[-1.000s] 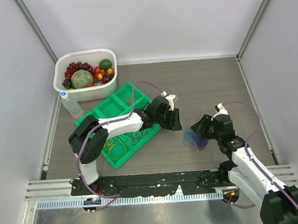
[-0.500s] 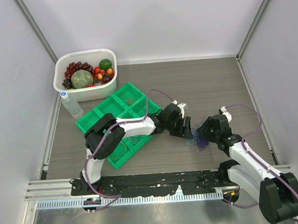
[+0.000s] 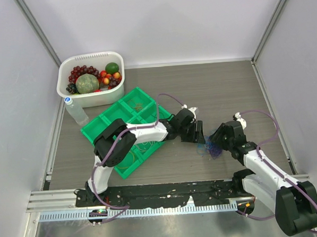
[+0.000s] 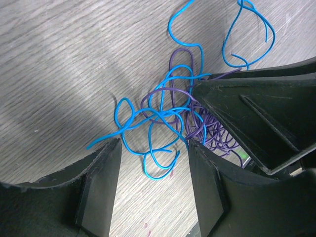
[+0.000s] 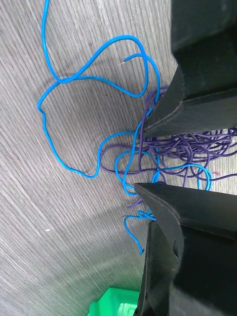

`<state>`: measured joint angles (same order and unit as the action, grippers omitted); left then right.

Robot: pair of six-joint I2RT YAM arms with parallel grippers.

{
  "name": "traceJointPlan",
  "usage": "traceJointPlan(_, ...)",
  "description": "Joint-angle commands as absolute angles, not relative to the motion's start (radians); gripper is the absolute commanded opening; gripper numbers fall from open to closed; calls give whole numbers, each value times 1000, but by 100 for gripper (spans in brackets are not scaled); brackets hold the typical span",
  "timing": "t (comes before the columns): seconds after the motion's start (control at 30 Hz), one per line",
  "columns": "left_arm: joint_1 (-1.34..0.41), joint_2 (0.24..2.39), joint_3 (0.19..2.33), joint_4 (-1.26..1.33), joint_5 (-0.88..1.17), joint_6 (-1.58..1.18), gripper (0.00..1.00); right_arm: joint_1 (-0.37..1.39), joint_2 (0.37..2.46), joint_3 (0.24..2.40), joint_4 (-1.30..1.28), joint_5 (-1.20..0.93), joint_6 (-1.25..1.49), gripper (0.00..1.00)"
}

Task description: Untangle the cables

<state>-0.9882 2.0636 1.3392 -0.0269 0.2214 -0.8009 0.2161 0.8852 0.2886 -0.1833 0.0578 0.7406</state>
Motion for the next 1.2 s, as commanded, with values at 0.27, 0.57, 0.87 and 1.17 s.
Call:
traceJointPlan(0.27,-985,1970,1359,-63,69,-700,42,218,867,288,-160,43,738,48)
traceJointPlan(0.57,-983,1948,1397,-135,61,-568,65,218,862,288,-158,32,729,48)
traceJointPlan(0.87,-957,2128,1634,-330,298,-375,61,218,870,295,-155,15,718,48)
traceJointPlan(1.17,-951,2164,1641,-376,258,-308,44,218,859,304,-172,18,703,48)
